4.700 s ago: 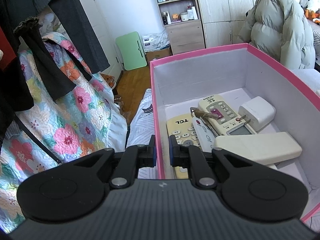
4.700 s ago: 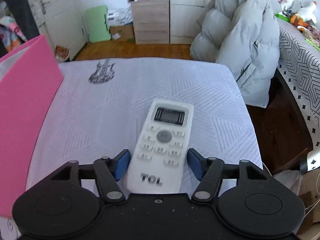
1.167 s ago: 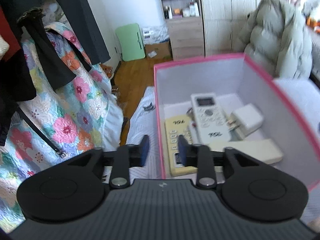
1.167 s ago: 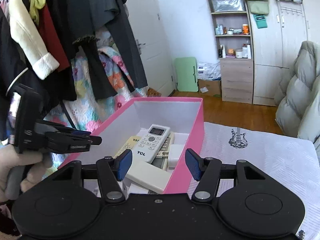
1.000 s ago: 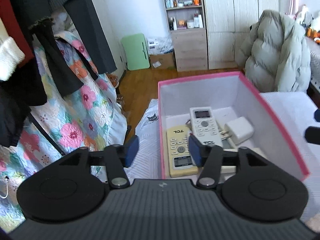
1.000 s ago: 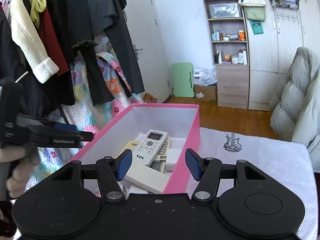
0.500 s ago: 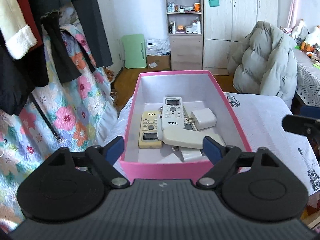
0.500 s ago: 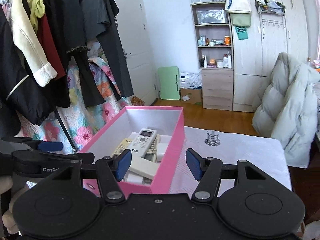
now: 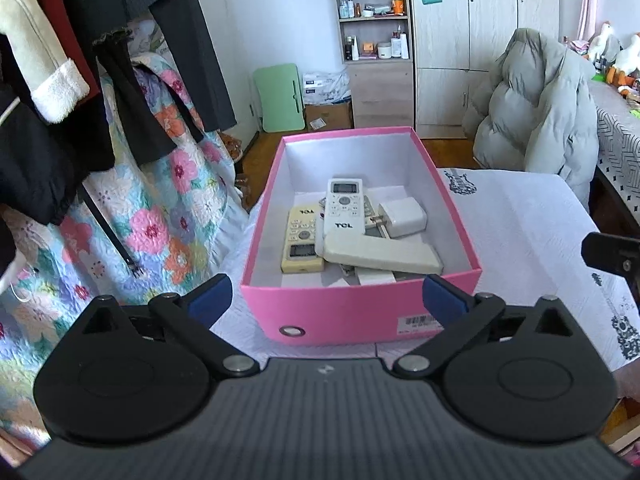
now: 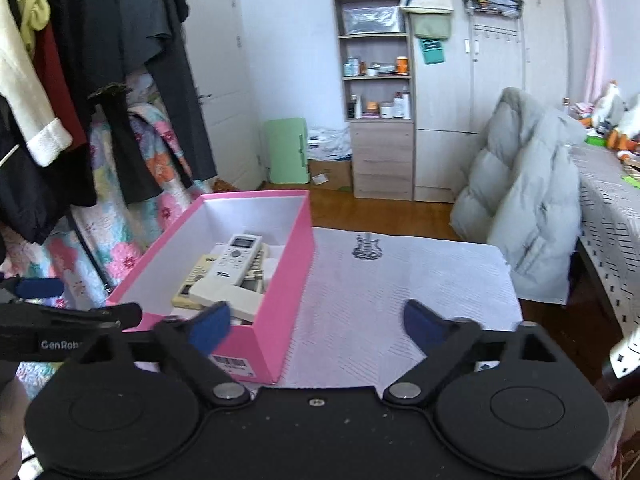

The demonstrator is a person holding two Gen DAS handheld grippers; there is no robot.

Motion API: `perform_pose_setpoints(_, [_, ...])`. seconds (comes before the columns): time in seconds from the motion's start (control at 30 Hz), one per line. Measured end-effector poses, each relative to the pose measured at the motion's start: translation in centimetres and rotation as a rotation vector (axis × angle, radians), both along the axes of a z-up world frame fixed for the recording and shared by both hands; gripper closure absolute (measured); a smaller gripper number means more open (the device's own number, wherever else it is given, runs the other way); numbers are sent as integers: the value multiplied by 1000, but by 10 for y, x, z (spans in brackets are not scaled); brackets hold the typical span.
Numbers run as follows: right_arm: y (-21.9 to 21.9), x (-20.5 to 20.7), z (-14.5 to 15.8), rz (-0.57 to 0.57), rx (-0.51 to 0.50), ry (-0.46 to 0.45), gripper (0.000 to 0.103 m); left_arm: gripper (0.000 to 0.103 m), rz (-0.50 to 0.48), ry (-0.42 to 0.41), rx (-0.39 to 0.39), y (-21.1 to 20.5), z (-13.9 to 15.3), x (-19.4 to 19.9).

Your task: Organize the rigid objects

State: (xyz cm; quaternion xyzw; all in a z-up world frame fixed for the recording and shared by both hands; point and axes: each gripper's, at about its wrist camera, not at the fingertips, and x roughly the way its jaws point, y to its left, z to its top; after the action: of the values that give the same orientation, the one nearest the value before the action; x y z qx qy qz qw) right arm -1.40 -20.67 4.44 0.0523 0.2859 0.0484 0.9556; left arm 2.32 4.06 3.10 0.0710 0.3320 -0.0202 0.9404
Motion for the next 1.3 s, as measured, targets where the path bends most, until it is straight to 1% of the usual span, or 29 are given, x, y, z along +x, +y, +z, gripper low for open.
perform_pose_setpoints(0.07, [-2, 0, -1, -29, 0, 23, 2, 0, 0, 14, -22, 1, -2, -1])
perform_pose_setpoints(0.17, [-5, 0, -3, -33, -3, 56, 2, 0, 5, 35, -32, 2, -4, 1])
perform_pose_setpoints(0.47, [-5, -5, -3, -55, -16, 52, 2, 0, 4, 41, -22, -1, -5, -5])
perform_pose_setpoints(0.63, [-6, -7, -6, -61, 1, 56, 2, 0, 3, 38, -26, -1, -4, -6])
perform_pose_setpoints(0.77, [-4, -8, -8, -67, -21, 65, 2, 0, 6, 43, -29, 0, -5, -7])
perform_pose_setpoints(0.93, [-1, -8, -7, -86, -53, 78, 2, 0, 6, 61, -11, -3, -8, -5])
perform_pose_setpoints(1.3, [-1, -10, -9, -106, -66, 95, 2, 0, 16, 61, -29, 0, -11, -8])
